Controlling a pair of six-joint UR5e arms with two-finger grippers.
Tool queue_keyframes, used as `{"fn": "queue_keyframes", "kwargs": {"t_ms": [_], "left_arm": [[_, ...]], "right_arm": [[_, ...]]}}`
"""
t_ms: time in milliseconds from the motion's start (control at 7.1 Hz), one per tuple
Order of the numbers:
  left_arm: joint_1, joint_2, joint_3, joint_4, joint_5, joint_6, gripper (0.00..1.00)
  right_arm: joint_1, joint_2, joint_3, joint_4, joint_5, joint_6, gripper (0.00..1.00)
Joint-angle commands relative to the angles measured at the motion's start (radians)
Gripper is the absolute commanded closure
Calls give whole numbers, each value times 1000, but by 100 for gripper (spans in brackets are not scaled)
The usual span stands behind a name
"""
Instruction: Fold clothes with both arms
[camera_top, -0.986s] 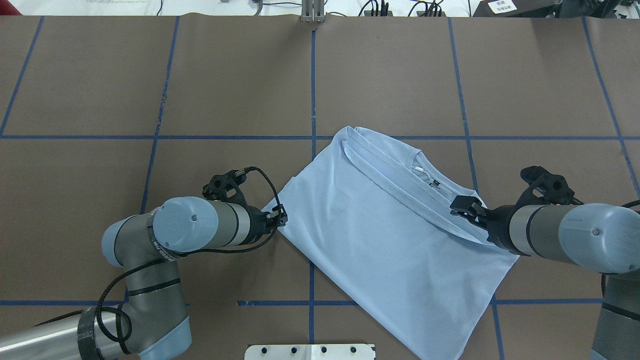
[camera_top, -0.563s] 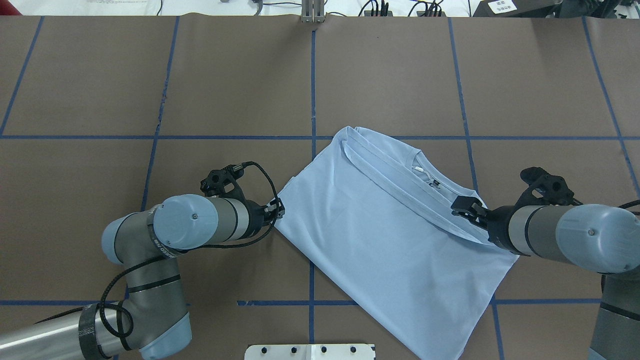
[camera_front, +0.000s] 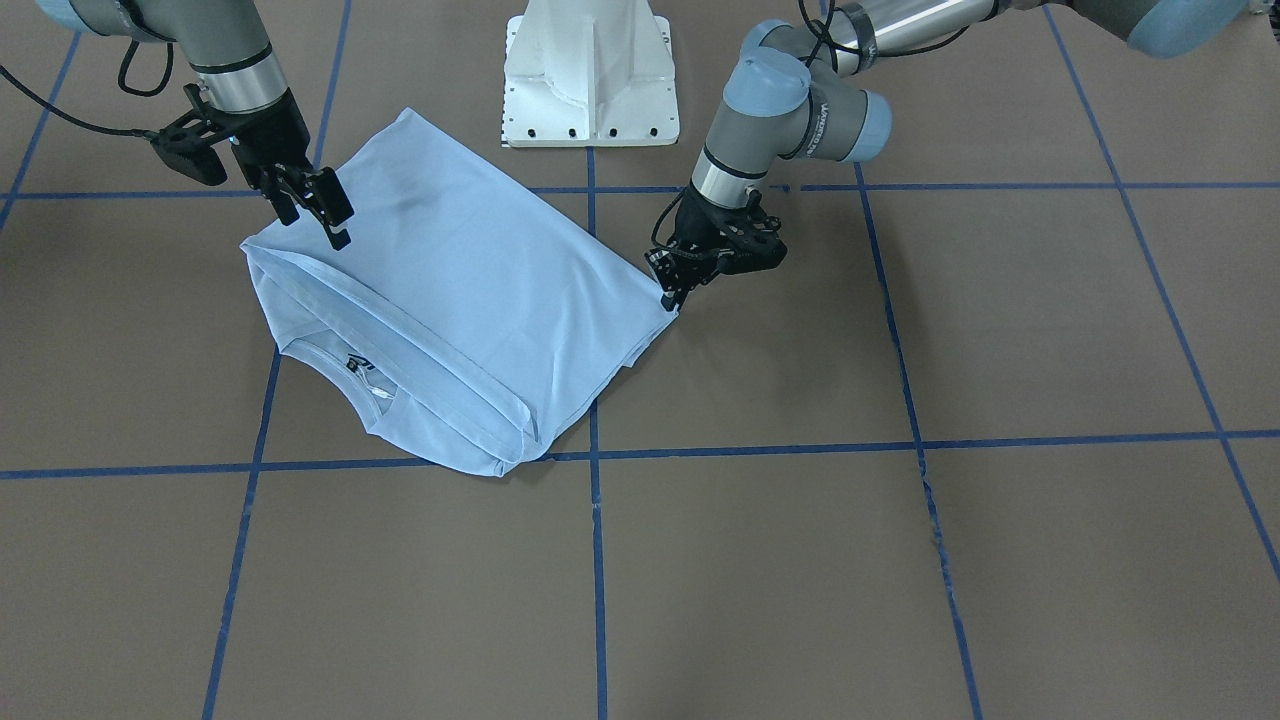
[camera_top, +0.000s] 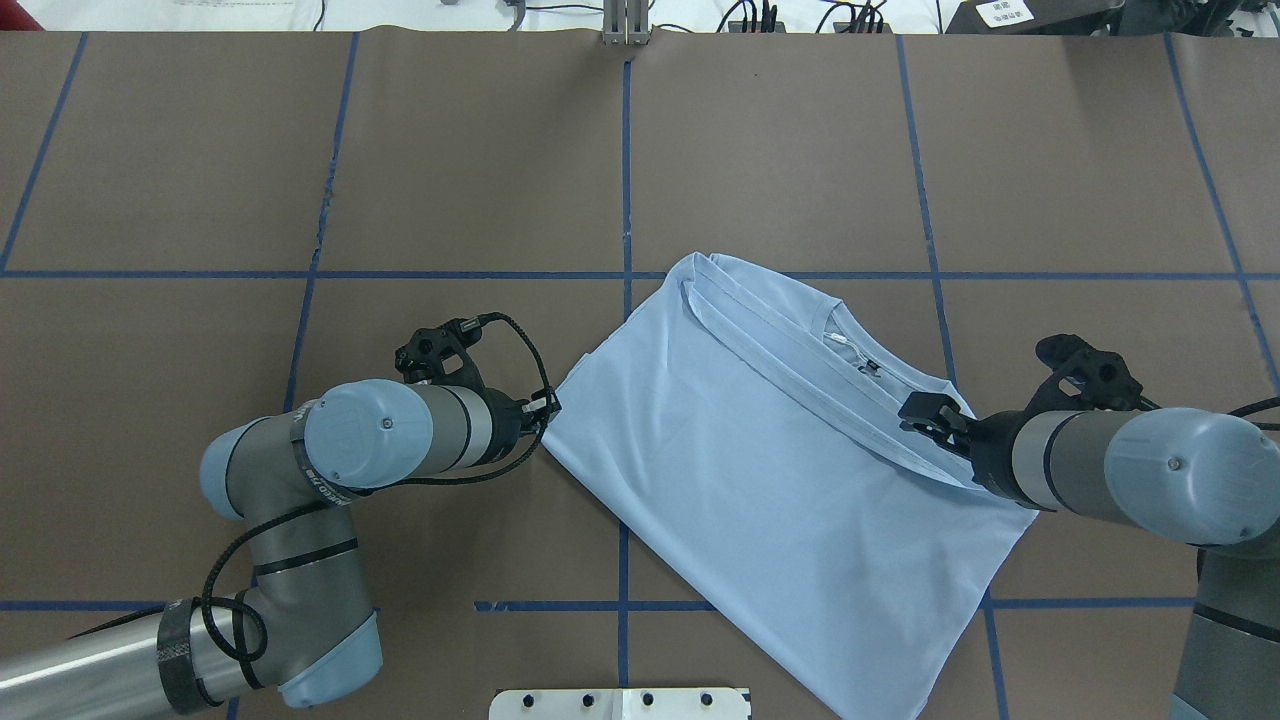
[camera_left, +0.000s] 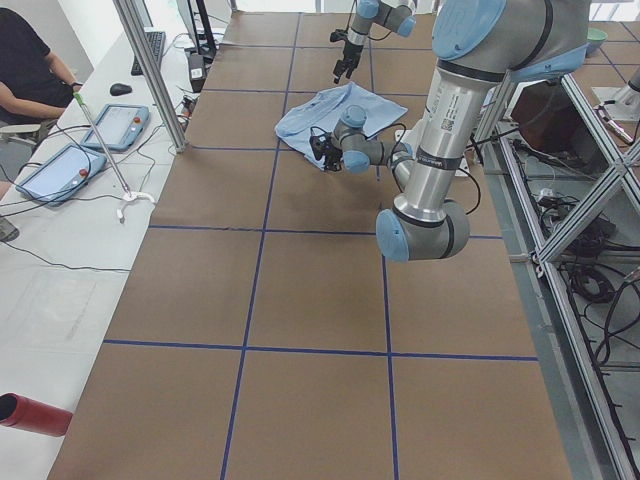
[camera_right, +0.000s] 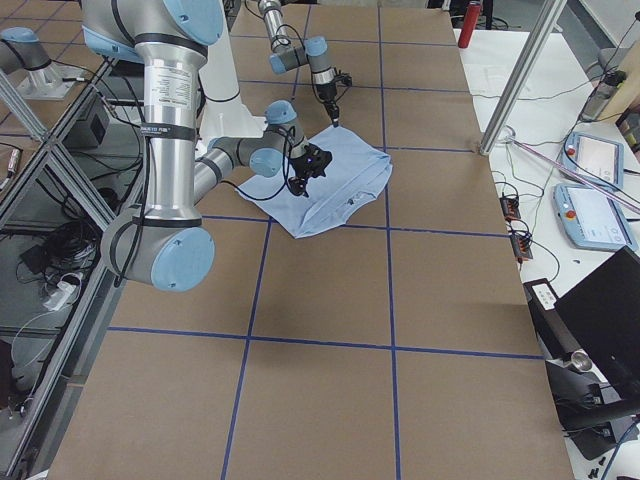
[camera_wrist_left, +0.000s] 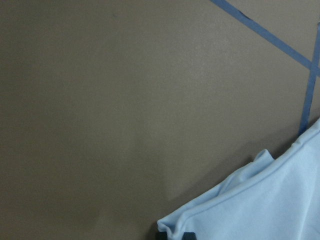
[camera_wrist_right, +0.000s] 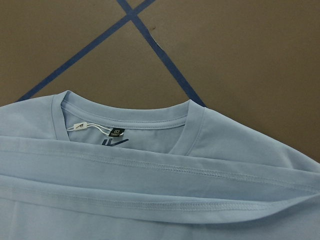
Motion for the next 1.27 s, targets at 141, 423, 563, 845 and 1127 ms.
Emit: {"fn": "queue_keyframes", "kwargs": {"t_ms": [141, 423, 563, 845, 1127], "left_arm": [[-115, 30, 33, -2, -3, 214, 100], [-194, -58, 149, -17, -4, 224, 100], [-271, -144, 258, -75, -12, 239, 100], [-352, -320, 511, -141, -48, 265, 100], [-379, -432, 743, -285, -52, 265, 100]], "right_arm": [[-4, 7, -10, 2, -1, 1, 0], [-3, 39, -10, 2, 2, 3, 0], [0, 40, -4, 16, 12, 3, 0], [-7, 145, -65, 39, 4, 6, 0], [-15, 191, -72, 39, -17, 76, 0]]}}
